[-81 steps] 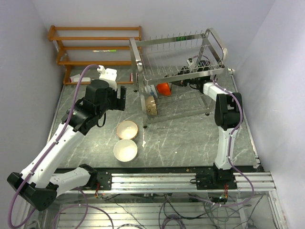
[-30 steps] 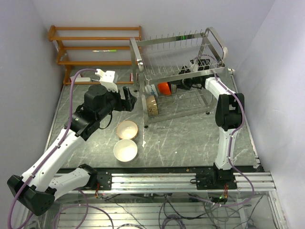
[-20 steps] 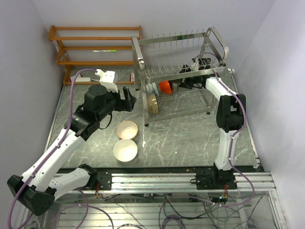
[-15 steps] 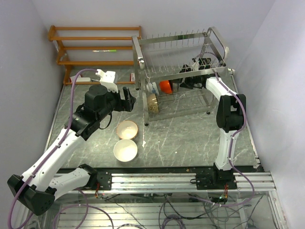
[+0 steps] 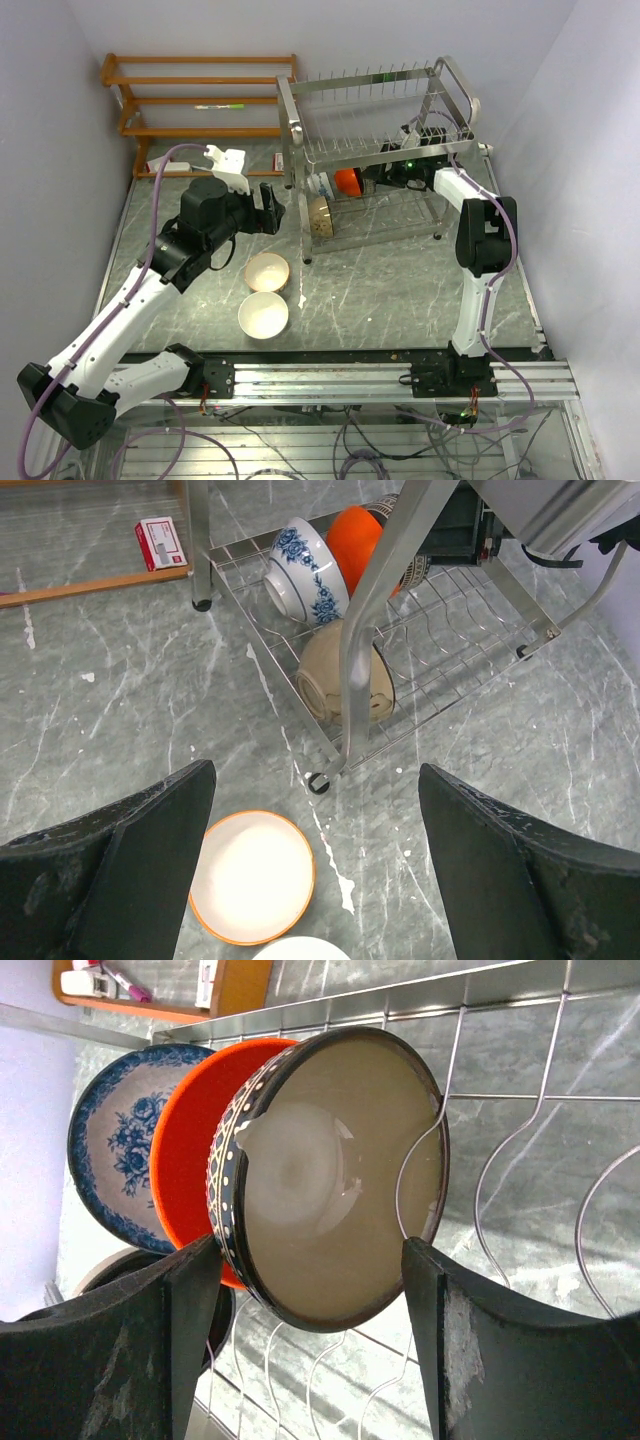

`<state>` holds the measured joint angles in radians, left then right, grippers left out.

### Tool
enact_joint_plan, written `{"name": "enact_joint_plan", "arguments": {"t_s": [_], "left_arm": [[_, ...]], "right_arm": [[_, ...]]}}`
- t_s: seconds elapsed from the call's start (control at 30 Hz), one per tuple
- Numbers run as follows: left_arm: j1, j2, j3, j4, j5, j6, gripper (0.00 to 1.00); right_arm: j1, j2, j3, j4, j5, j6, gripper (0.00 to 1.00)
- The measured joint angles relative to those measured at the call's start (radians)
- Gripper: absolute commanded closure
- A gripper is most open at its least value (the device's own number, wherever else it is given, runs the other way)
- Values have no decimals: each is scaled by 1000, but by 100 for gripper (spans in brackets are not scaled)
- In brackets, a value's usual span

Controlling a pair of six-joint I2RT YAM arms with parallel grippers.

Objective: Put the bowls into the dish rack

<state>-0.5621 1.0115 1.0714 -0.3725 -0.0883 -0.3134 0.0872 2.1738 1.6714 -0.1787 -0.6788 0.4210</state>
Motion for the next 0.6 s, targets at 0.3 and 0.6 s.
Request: {"name": "enact_joint_plan", "arguments": {"t_s": [0.3, 0.6], "left_arm": [[0, 3, 0, 0, -2, 17, 7], [0, 3, 0, -17, -5, 30, 7]], "right_arm": [[-4, 12, -34, 77, -78, -26, 27], [-23, 21, -210, 372, -209, 32, 25]]}}
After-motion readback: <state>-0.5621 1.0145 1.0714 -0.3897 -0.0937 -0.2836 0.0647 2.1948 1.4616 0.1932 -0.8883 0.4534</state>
